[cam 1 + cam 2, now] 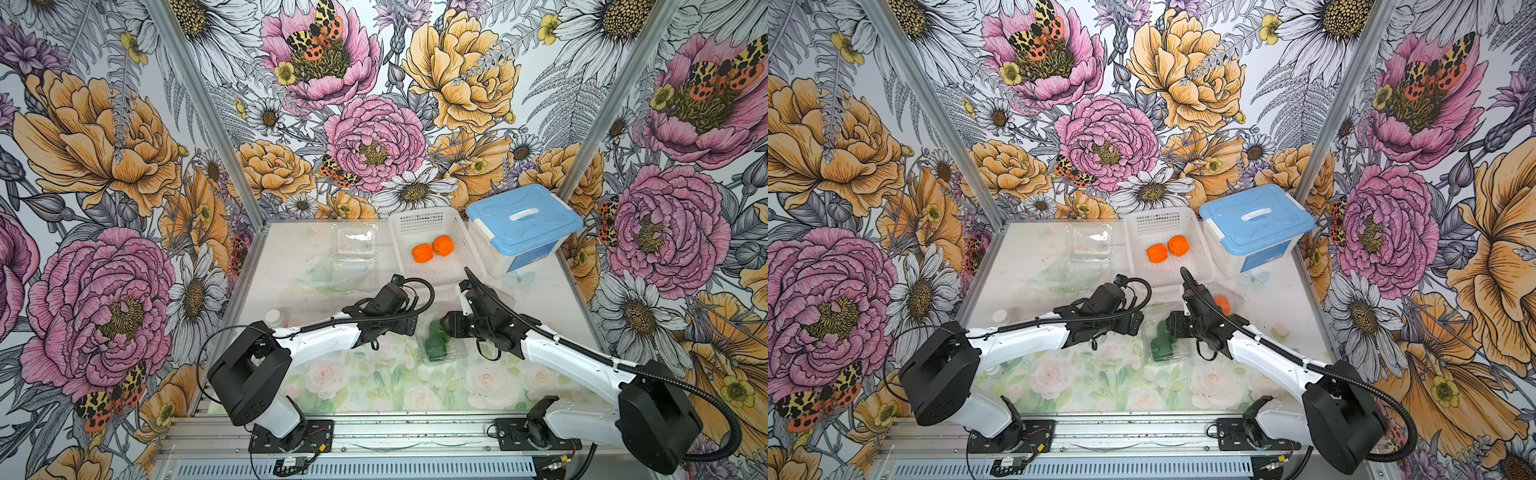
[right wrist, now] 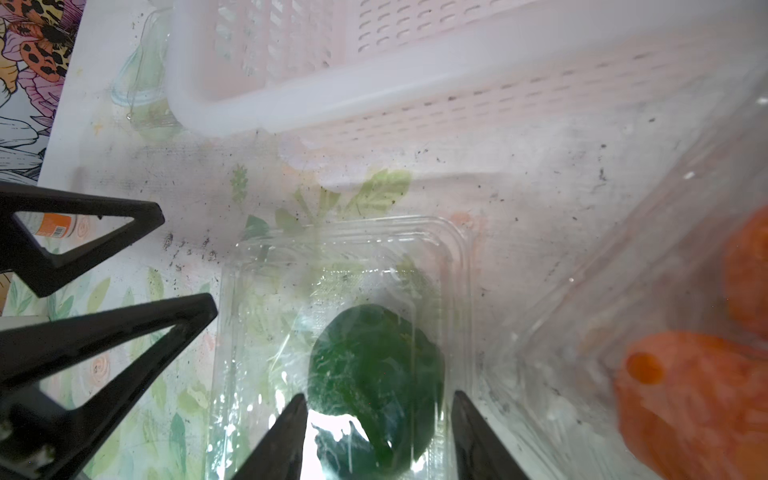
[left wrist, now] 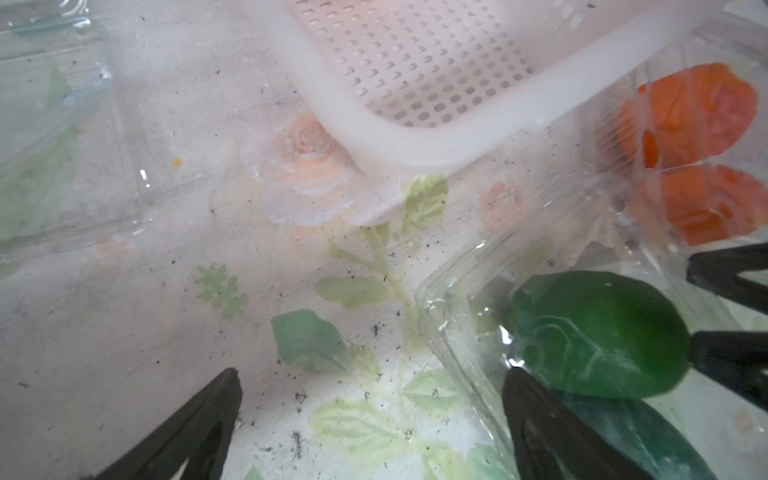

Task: Take oranges out of containers
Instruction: Adjust the packing box at the center of the board.

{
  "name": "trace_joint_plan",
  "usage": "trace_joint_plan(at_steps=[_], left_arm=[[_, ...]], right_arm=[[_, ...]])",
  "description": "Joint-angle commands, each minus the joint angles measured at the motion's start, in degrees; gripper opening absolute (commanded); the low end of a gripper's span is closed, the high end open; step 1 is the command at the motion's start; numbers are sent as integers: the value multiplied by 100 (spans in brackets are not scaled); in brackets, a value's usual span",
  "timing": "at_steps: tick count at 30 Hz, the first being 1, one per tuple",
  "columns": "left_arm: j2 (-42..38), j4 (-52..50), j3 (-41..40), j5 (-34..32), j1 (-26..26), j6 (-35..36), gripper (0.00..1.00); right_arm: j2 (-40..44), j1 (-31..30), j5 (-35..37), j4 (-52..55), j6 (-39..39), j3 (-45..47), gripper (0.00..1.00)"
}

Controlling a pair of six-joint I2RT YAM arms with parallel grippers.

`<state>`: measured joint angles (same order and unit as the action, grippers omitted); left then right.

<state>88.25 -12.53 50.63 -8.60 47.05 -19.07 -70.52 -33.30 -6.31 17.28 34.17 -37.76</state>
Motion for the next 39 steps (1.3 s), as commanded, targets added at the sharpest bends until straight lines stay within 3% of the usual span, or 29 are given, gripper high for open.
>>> trace_joint_plan(at_steps=[1, 14, 21, 39], left_arm=[[-67, 135, 53, 287, -29, 160, 99], [-1278, 161, -1193, 500, 92, -481, 97], [-998, 222, -1155, 681, 94, -453, 95], [-345, 935, -901, 828, 90, -648, 93]], right_arm=[[106, 25, -28, -58, 67, 76, 55], [158, 34, -117, -83, 100, 149, 54], [137, 34, -202, -196, 186, 286, 50], [163, 18, -207, -224, 227, 324, 50]])
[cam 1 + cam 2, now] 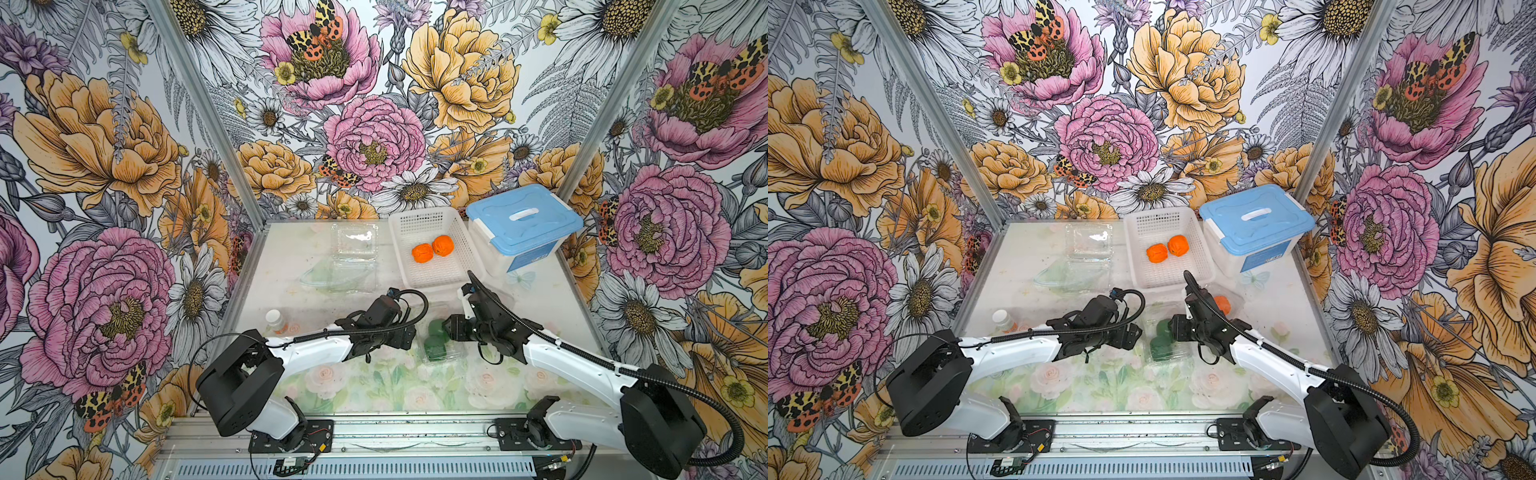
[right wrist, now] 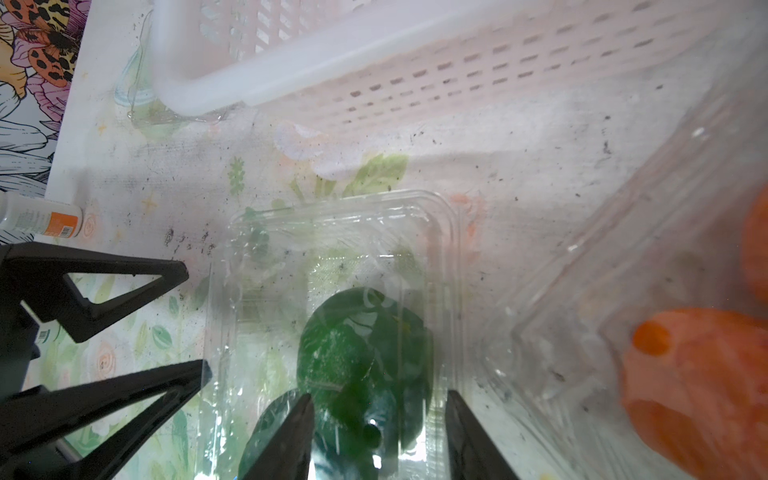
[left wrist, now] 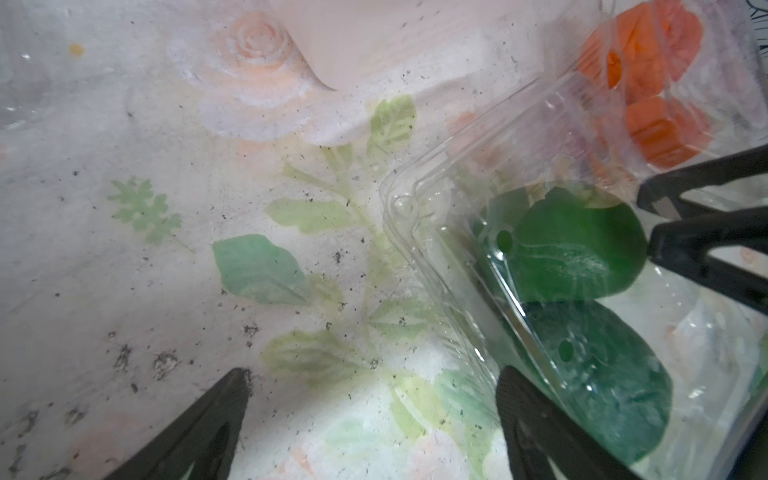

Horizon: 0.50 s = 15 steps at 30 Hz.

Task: Take oranges out of containers
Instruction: Adjust the packing box at the center of the board.

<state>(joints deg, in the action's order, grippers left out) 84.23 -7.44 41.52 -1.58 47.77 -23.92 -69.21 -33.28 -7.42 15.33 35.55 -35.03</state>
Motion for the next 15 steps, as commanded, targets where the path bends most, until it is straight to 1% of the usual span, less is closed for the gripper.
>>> trace_joint_plan(at_steps=[1, 9, 15], left_arm=[[87, 495, 4, 157, 14, -194, 91], [413, 533, 192, 192, 9, -236, 88], [344, 502, 118, 159, 40, -271, 88]], right_arm=[[42, 14, -93, -27, 94, 58, 50], [31, 14, -93, -61, 87, 69, 50], [33, 14, -68, -62, 84, 102, 50]])
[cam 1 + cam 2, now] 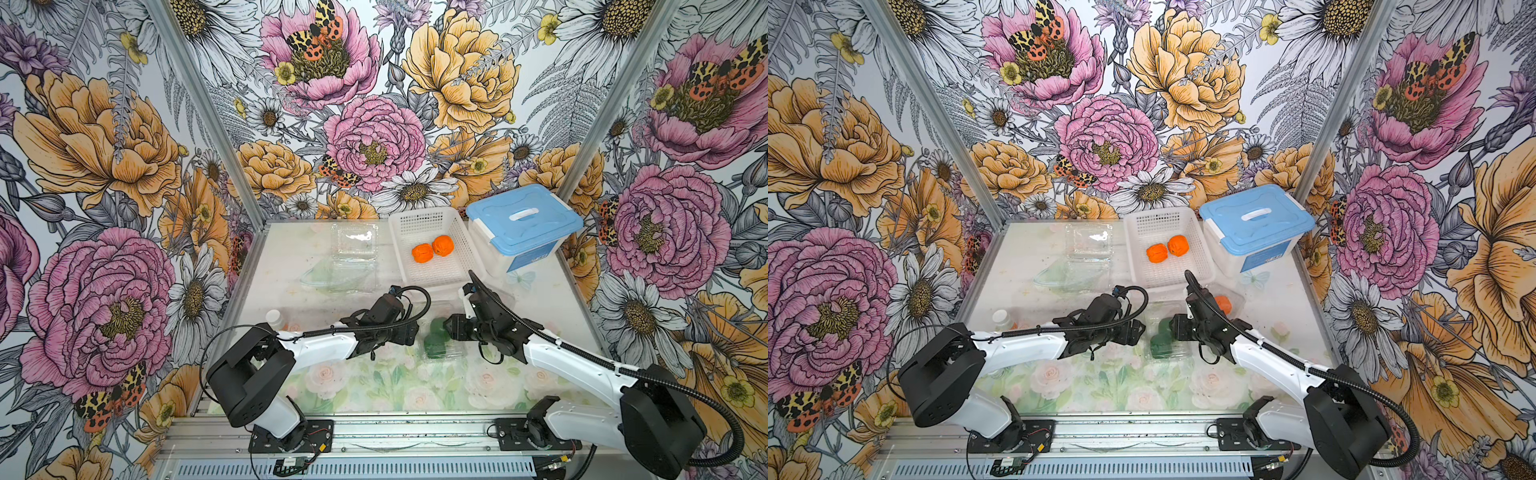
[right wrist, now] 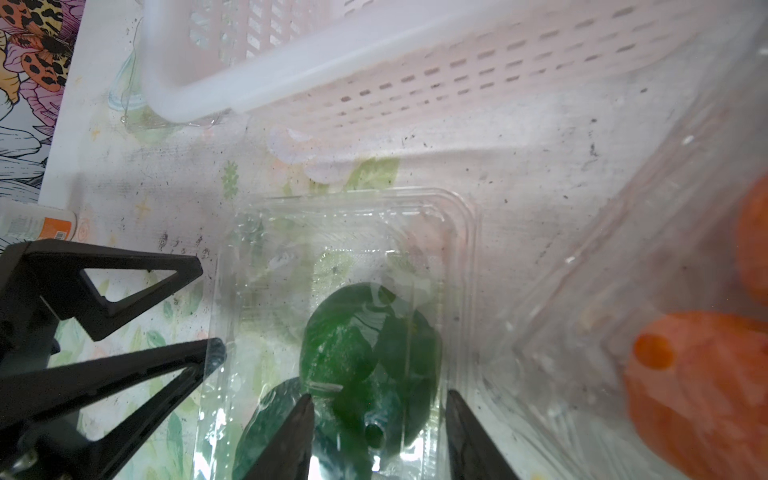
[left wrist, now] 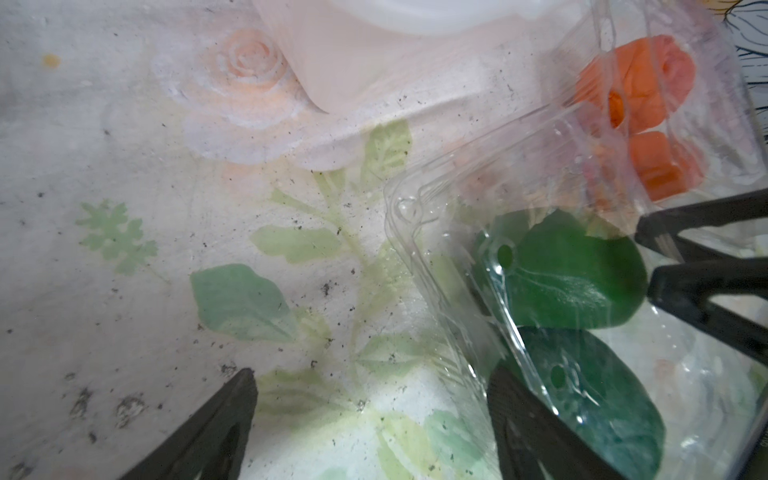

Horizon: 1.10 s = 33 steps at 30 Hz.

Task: Take oranges out of containers
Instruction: Adjust the packing box at the center of the board.

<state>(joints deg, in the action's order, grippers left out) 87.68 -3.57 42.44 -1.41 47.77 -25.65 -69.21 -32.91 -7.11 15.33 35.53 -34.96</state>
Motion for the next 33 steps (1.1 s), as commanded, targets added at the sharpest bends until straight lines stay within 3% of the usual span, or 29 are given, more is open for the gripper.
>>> trace_joint_plan(at_steps=[1, 13, 16, 20, 33], left_arm=[[-28, 109, 5, 113, 40, -107, 87], [-638, 336, -281, -610, 179, -106, 77], [-691, 375, -365, -562, 80, -146, 60], [-630, 472, -464, -604, 47, -259, 52], [-130, 1208, -429, -282, 110, -507, 53]], right_arm=[[35, -23, -89, -64, 94, 103, 50], [38, -19, -88, -61, 102, 104, 50], [48, -19, -59, -59, 111, 113, 50], [48, -19, -66, -60, 111, 97, 50], [-30, -23, -100, -57, 165, 59, 50]])
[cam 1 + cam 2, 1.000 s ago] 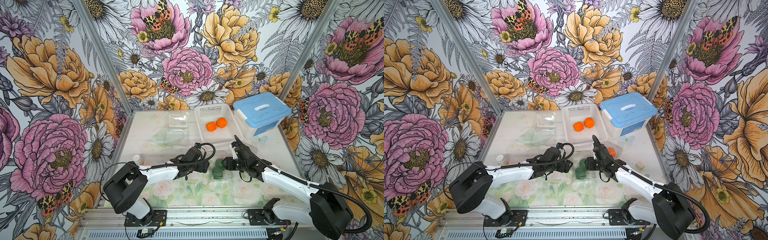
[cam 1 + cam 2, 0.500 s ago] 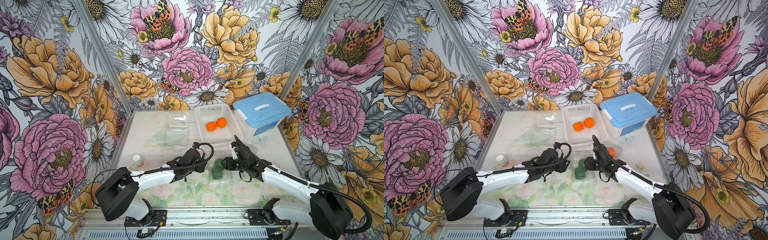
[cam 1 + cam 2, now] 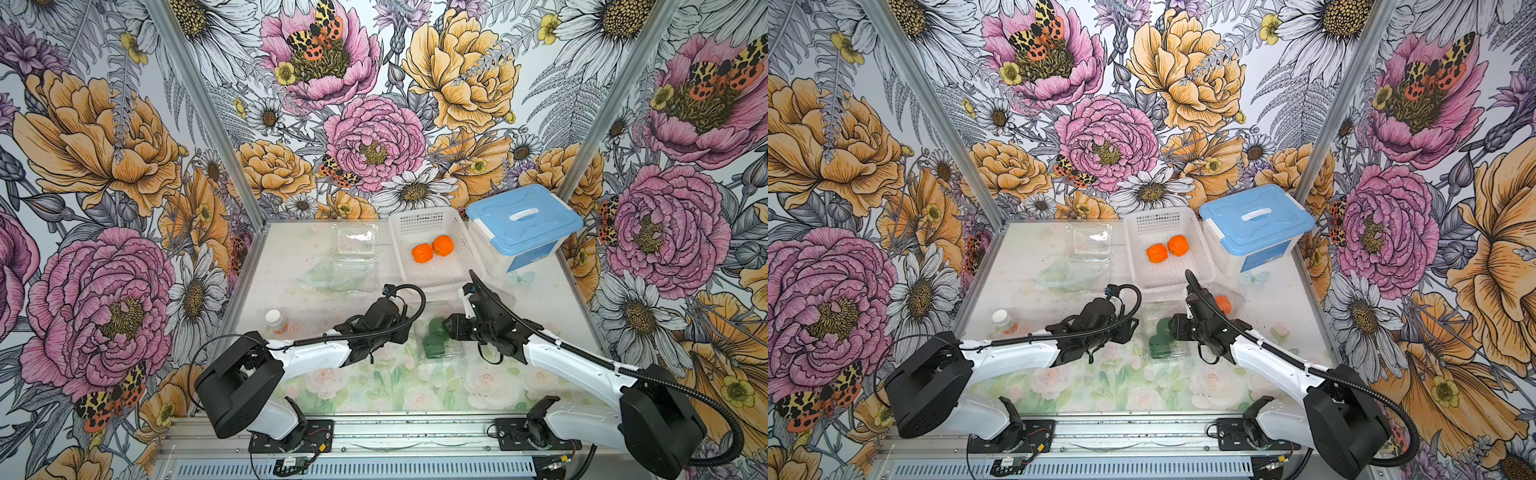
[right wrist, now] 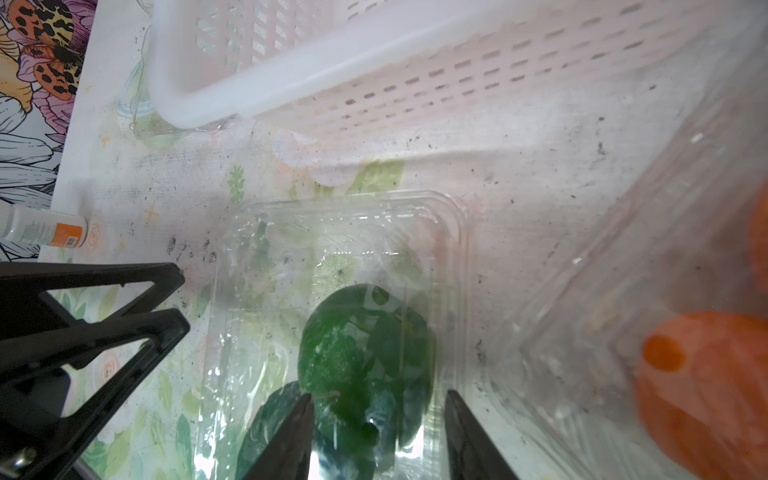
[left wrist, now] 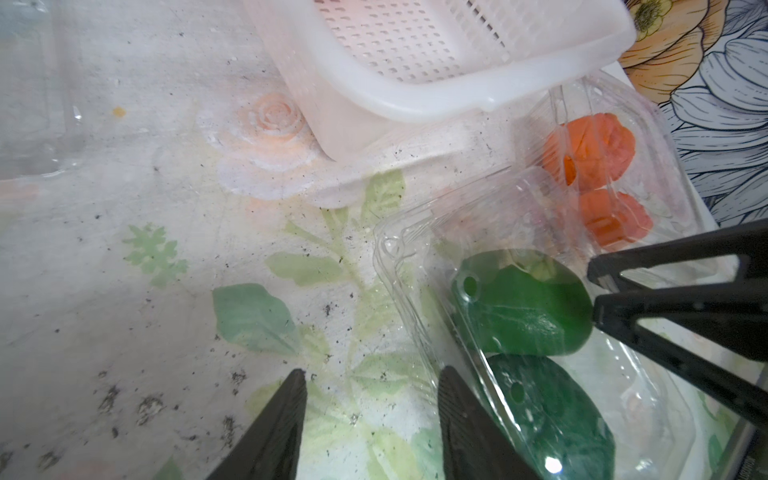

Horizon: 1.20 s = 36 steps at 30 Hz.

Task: Take oranges out of containers
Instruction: Adjust the packing box at the center of the board.

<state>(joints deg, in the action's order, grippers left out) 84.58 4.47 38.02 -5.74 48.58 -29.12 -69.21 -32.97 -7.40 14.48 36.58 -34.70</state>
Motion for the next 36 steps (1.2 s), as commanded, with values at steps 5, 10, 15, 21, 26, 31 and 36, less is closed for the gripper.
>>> trace_joint_plan(at_steps=[5, 10, 15, 21, 26, 31, 36], left_arm=[[538, 675, 63, 232, 72, -276, 53], [717, 1020, 15, 309, 108, -316, 54], [696, 1227, -92, 385, 82, -467, 54], [305, 984, -311, 170, 29, -628, 57], [78, 954, -474, 72, -53, -691, 59], [136, 1152, -489, 222, -77, -734, 58], [130, 1206, -560, 205, -94, -792, 56]], right_arm=[[-37, -16, -67, 26, 88, 42, 50], [-65, -17, -96, 28, 69, 17, 49], [-74, -16, -87, 25, 54, 21, 49], [-39, -16, -51, 24, 5, 51, 49], [13, -14, -34, 24, -45, 46, 49], [-5, -8, -69, 35, -46, 5, 49], [-4, -3, -12, 45, -12, 34, 49]])
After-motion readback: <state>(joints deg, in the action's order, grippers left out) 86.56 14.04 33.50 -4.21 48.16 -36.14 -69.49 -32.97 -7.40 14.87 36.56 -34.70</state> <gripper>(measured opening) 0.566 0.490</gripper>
